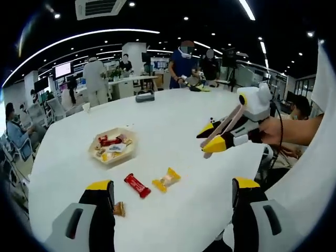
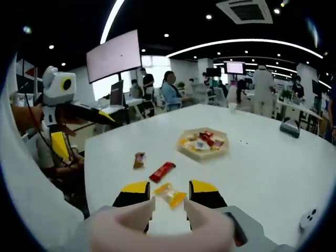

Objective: Place the target food into the container with the food tongs after gripping and lifting it, then release it inside without dropping or visibly crushing the food.

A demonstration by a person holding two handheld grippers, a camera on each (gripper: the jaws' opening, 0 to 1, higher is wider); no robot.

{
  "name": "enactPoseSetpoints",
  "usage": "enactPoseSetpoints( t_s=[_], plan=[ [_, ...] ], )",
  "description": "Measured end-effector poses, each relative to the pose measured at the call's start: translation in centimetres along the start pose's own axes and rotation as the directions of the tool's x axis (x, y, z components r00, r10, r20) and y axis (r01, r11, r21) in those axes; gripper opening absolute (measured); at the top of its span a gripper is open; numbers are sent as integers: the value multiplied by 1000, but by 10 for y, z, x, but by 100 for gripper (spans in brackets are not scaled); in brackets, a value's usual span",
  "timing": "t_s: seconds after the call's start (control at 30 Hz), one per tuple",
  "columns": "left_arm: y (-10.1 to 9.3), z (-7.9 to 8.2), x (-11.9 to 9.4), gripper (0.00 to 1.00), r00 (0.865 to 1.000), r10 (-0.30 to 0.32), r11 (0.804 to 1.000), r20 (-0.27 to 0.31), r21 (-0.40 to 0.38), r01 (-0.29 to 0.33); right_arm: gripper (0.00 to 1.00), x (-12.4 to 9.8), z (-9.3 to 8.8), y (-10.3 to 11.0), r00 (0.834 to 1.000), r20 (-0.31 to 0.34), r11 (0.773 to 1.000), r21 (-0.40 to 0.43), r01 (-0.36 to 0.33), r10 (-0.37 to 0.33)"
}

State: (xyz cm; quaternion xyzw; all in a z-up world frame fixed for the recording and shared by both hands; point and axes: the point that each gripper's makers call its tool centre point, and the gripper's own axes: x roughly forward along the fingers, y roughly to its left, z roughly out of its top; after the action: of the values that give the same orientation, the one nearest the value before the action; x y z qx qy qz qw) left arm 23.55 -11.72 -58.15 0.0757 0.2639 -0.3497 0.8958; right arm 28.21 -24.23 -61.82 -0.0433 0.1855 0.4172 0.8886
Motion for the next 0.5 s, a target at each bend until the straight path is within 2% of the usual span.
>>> enactPoseSetpoints(
  t_s=[0.07, 0.23, 0.5],
  plan=[
    [-1, -1, -3, 93, 1000, 13, 1000, -1, -1, -13, 29, -2, -2, -2, 1000, 8, 1000, 28, -2, 2],
    [-2, -4, -13, 93, 999, 48, 999, -14, 1, -48, 29, -2, -10, -1, 1000, 3, 999, 32, -10, 10],
    [0, -12, -27, 93, 996, 93, 994, -15, -50, -94, 29, -2, -14, 7, 1000, 11, 998, 48, -27, 27]
  ],
)
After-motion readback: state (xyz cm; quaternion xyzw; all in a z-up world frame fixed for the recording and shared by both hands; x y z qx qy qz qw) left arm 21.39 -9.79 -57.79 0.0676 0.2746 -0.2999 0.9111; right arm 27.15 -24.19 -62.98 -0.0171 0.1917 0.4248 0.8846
